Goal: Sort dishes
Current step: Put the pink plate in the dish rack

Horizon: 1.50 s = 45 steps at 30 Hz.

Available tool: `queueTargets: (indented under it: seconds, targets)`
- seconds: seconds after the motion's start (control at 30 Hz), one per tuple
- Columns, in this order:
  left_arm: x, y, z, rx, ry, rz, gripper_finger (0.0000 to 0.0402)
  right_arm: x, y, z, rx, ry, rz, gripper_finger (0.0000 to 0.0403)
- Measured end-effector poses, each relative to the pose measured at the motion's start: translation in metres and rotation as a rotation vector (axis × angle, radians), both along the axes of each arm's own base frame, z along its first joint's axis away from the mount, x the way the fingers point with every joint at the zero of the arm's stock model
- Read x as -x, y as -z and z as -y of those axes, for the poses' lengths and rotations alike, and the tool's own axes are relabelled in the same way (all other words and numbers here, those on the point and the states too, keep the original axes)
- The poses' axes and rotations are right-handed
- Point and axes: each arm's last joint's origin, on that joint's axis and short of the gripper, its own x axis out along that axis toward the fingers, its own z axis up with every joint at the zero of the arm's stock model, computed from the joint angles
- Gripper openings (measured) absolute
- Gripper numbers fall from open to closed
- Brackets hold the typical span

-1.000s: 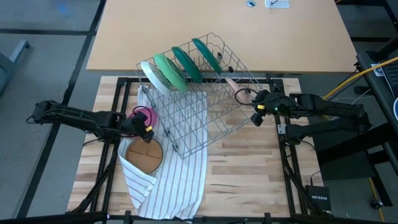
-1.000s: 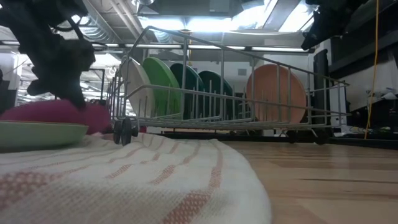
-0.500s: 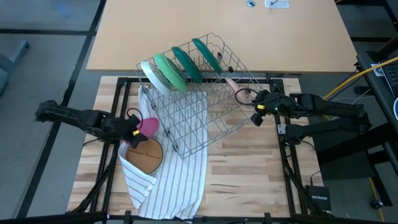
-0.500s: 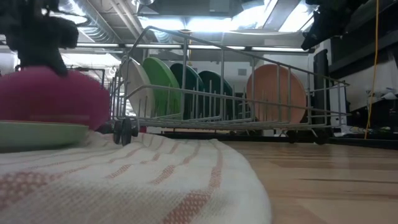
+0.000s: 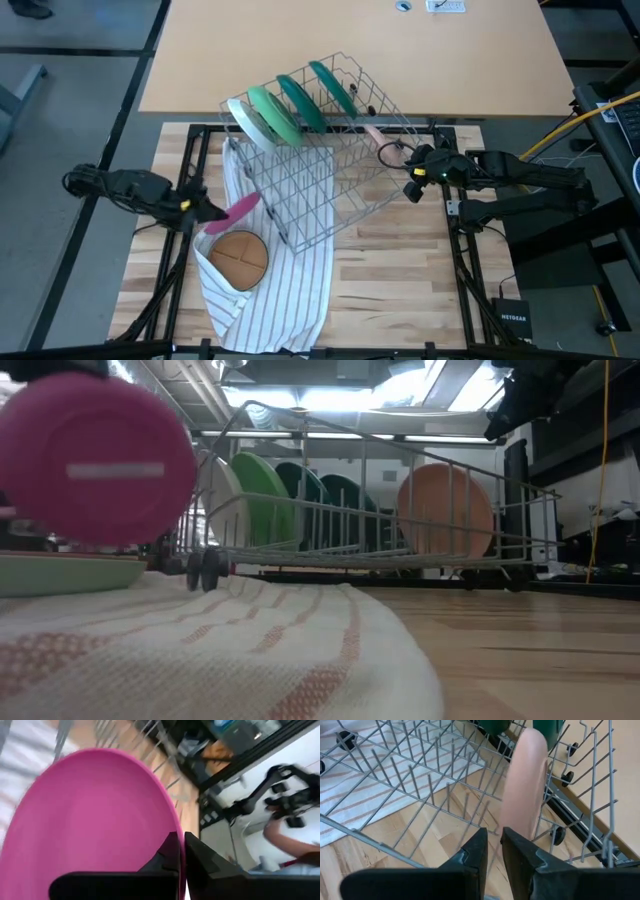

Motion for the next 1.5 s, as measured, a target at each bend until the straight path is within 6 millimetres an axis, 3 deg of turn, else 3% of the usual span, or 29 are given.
queueTargets:
  seconds: [0.43, 0.6, 0.83, 0.97, 1.13, 1.33, 1.5]
  targets:
    - [0.008, -0.069, -0.006, -0.29, -0.102, 0.55, 0.0001, 0.0, 0.0, 0.0, -0.001, -0.001, 0.0, 0.0062]
    - [-0.011, -0.079, -0.004, -0.371, -0.236, 0.585, 0.0001, 0.0, 0.0, 0.0, 0.0, 0.0, 0.0, 0.0062]
    - [-0.078, -0.081, 0.011, -0.321, -0.406, 0.612, 0.0001, 0.0, 0.0, 0.0, -0.001, 0.0, -0.001, 0.0062]
    - [-0.117, -0.076, 0.02, -0.239, -0.512, 0.745, 0.0001, 0.0, 0.0, 0.0, -0.001, 0.0, -0.002, 0.0062]
    - [-0.159, -0.056, 0.032, -0.141, -0.563, 0.913, 0.0001, 0.0, 0.0, 0.0, -0.001, 0.0, -0.004, 0.0062]
    - [-0.225, -0.031, 0.045, -0.037, -0.627, 0.875, 0.0, 0.0, 0.0, 0.0, 0.001, -0.002, -0.006, 0.0062]
    - [-0.279, -0.036, 0.046, 0.045, -0.675, 0.923, 0.0, 0.001, 0.0, 0.001, 0.018, 0.014, -0.009, 0.0062]
